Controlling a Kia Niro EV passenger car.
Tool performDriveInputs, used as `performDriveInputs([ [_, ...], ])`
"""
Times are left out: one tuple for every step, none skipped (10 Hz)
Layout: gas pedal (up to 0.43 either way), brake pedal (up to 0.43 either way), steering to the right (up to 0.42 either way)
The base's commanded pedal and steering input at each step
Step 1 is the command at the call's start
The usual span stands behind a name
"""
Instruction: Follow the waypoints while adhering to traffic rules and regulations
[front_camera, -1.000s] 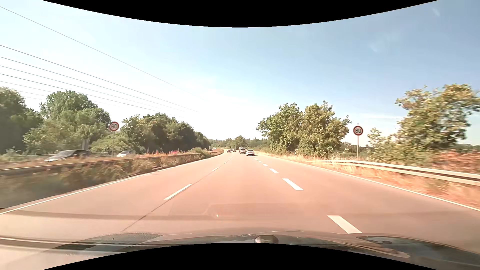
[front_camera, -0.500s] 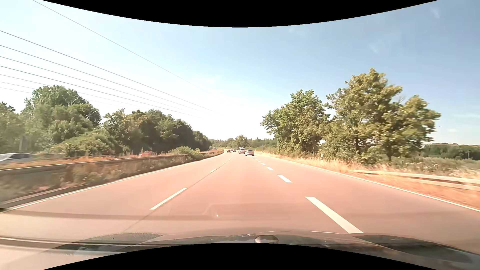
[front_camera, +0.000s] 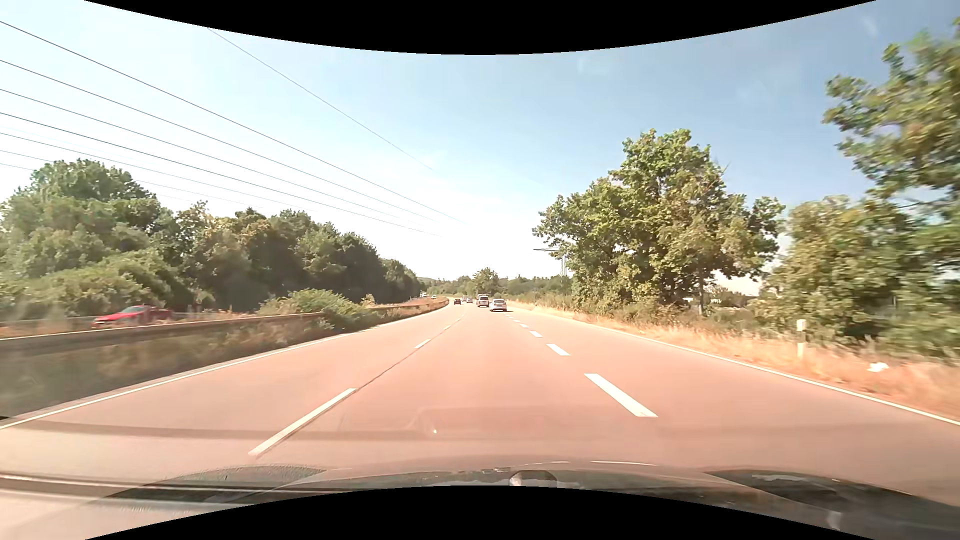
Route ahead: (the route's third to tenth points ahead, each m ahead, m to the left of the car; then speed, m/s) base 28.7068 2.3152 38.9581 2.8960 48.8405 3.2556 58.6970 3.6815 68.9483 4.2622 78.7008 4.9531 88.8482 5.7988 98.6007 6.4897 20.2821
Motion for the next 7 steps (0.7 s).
performDriveInputs([
  [0.138, 0.000, -0.004],
  [0.138, 0.000, -0.004],
  [0.138, 0.000, -0.004],
  [0.138, 0.000, -0.004],
  [0.138, 0.000, -0.004],
  [0.138, 0.000, -0.004],
  [0.138, 0.000, -0.004],
])
